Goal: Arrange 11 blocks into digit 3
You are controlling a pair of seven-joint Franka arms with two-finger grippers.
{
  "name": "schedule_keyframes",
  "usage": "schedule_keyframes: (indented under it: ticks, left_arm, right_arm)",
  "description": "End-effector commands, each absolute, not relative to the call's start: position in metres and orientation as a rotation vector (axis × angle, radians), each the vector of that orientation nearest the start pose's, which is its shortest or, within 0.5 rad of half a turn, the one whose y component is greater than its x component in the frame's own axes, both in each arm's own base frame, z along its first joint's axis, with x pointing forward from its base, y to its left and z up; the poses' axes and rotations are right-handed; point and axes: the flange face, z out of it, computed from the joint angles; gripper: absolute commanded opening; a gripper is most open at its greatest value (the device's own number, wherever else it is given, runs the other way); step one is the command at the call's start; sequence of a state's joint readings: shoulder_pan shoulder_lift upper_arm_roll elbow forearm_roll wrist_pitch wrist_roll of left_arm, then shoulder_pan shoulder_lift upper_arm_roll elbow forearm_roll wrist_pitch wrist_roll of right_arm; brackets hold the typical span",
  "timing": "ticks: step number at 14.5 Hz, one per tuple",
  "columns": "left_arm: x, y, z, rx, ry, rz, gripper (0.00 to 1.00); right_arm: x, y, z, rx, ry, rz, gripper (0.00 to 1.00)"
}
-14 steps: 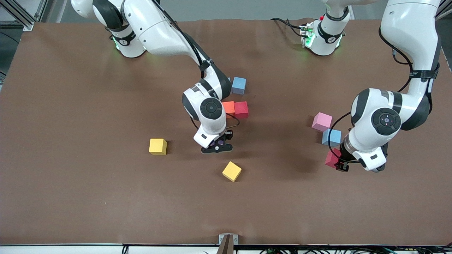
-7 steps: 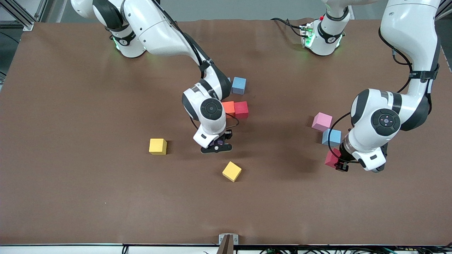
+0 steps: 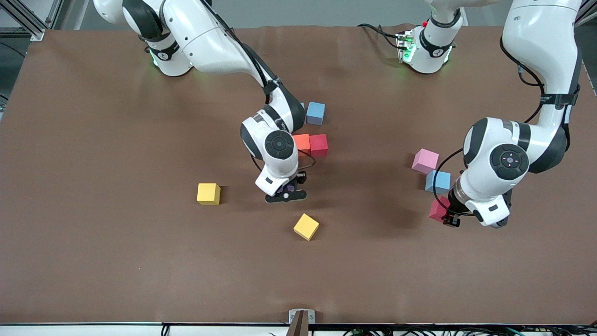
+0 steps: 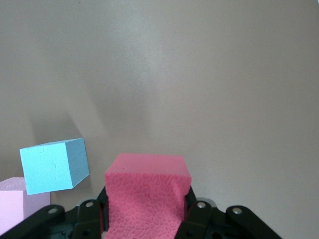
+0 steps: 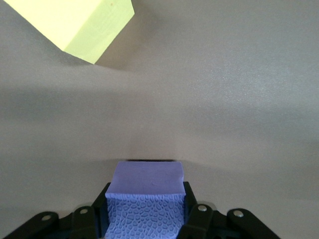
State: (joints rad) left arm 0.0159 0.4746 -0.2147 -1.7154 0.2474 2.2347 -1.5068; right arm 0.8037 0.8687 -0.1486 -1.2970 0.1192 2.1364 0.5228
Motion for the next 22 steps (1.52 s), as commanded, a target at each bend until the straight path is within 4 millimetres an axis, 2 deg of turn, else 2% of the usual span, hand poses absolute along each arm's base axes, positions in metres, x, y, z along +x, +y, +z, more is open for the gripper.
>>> schedule_keyframes:
  ticks: [1,10,22]
  left_arm:
    - [0.666,-0.110,0.327,-2.602,-1.723,-0.157,0.38]
    - [0.668,-0.110,0.329,-2.605,-1.729,-0.164,0.38]
    - [0.671,-0.116,0.337,-2.610,-1.744,-0.180,0.38]
  right_arm:
    - [0.571,0.478,0.222,-3.155,-0.203,0.027,0.00]
    - [0.565,0.475,0.211,-3.169,-0.179,0.059,0.00]
    - [0.560,0.484,0.213,-3.157,-0.164,0.053,0.00]
